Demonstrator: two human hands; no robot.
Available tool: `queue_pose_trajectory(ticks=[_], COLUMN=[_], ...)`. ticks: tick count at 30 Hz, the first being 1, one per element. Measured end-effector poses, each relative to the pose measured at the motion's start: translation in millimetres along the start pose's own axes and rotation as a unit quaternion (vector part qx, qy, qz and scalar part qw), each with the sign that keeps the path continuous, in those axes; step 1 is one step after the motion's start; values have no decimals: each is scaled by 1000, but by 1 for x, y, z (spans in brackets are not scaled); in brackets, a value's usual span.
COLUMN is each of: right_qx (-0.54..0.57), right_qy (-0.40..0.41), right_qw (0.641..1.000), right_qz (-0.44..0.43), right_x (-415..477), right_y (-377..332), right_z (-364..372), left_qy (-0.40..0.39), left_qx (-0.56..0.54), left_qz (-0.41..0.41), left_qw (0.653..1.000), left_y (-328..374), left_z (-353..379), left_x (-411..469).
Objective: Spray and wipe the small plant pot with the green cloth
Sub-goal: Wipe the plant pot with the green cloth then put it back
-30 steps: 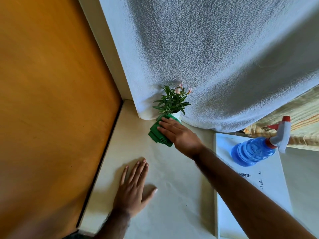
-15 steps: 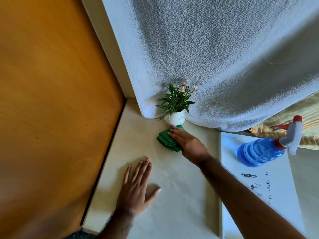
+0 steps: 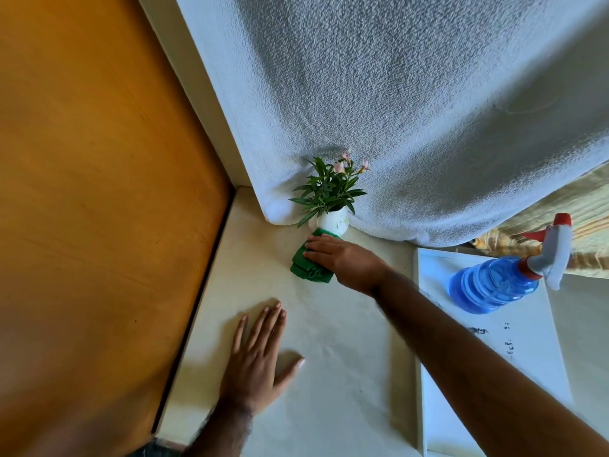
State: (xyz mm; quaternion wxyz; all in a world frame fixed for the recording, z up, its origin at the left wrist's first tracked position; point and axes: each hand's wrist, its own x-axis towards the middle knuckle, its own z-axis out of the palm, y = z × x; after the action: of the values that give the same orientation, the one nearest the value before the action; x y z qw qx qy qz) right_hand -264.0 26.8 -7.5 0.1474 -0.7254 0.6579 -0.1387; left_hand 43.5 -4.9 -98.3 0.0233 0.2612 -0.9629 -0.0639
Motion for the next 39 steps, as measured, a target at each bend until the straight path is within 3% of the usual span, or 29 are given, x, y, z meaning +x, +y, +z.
queue_pose_trajectory(ticks=[2,5,9,16,19,22,29,32,39], right_qx=[40,92,129,97,77,53,-23,-45,-93], right_qy=[-40,-18,6,-40,-3,96,208,198,126], right_qw=[996,986,977,980,980,971,916,897,911], right_qz=[72,136,167,170,183,214,343,393,382], right_x=[-3,-4,0,-22,-51,-96,-227,-269,-302], right_y=[1,-1,-10,-30,-40,-53,-81,-86,-72], right_z=[9,15,11,-13,-24,-31,-5,19,58], left_qy=[-2,2,2,-12,-1,-1,11,14,24], left_qx=[2,2,0,-3,-15,-16,-20,-7,14], left_qz=[-1,2,5,1,3,5,12,15,18], left_qw=[1000,1000,1000,1000,1000,1000,1000,1000,999], left_y=[0,0,-3,-5,-5,-4,-2,1,4], left_z=[0,2,4,7,6,4,-1,-3,-5], left_x=[0,0,0,1,1,1,1,1,1])
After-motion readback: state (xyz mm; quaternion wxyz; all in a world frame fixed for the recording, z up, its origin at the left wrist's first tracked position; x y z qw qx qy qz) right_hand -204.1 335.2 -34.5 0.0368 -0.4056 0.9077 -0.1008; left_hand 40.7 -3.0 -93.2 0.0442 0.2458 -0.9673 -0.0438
